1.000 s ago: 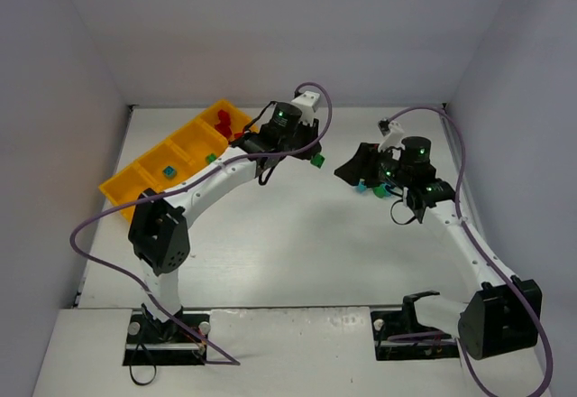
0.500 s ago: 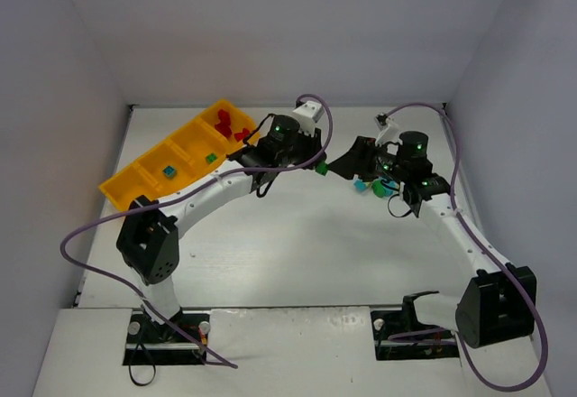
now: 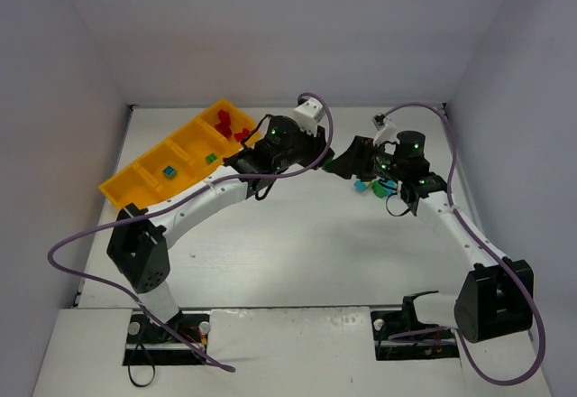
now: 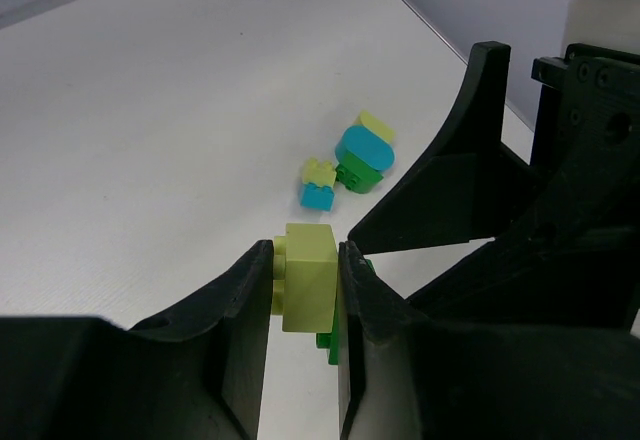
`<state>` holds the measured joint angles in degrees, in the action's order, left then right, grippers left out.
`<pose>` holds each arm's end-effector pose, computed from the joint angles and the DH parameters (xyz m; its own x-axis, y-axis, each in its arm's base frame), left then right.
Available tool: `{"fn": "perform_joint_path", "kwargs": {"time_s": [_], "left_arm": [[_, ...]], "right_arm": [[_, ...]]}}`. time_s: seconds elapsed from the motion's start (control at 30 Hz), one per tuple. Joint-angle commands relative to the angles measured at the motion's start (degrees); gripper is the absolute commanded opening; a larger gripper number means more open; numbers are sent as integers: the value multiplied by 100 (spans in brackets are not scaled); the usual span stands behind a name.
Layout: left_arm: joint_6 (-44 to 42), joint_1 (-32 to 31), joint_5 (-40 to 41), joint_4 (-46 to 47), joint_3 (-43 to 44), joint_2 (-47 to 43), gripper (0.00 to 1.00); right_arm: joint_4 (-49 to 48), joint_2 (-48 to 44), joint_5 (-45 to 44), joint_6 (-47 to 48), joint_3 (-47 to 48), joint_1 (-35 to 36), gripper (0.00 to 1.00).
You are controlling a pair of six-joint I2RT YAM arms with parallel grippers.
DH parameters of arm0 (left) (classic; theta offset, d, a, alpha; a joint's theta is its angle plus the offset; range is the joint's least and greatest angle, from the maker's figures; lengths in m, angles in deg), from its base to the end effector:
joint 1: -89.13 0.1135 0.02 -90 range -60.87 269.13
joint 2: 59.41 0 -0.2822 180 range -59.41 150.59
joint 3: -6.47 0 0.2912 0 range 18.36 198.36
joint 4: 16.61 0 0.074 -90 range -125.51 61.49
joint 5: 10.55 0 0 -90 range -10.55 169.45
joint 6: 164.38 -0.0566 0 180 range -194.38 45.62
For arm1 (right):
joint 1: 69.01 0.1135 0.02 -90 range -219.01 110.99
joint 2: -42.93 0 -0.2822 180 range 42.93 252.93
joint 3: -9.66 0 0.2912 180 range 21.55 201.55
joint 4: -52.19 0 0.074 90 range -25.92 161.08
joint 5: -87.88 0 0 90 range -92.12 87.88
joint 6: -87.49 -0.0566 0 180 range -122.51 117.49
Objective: Sort the legos into containers by color
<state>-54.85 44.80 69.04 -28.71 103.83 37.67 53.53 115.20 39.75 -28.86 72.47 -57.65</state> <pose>0.3311 -0.3378 0.3684 -0.4101 -0.0590 -0.9101 0.7180 0.5944 -0.3621 0.3214 0.1031 0.3127 -0.5150 0.2337 -0.8247 -0.6259 0.5549 0.5481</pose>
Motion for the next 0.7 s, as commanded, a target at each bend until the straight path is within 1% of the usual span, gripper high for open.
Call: {"fn": "perform_joint_path", "kwargs": {"time_s": [0.0,0.3,0.47,0.57,0.6,0.67], "left_arm": [[-142,-84,-5,469,31,-374,0],[-195,-154,40,451,57,-339,0],[-204,-163,48,443,49,-347,0],[-248,-163,57,416,40,-347,0],[-257,-163,75,399,40,-339,0],[-309,-163,101,373,31,-356,0]], "right_arm": [[-545,15,155,-55,305,69,68],[-624,41,173,-99,314,139,63],[-624,24,146,-99,296,139,55],[-624,6,111,-81,261,139,43],[-615,-2,120,-64,252,139,36],[-615,-20,111,-55,243,130,28]]}}
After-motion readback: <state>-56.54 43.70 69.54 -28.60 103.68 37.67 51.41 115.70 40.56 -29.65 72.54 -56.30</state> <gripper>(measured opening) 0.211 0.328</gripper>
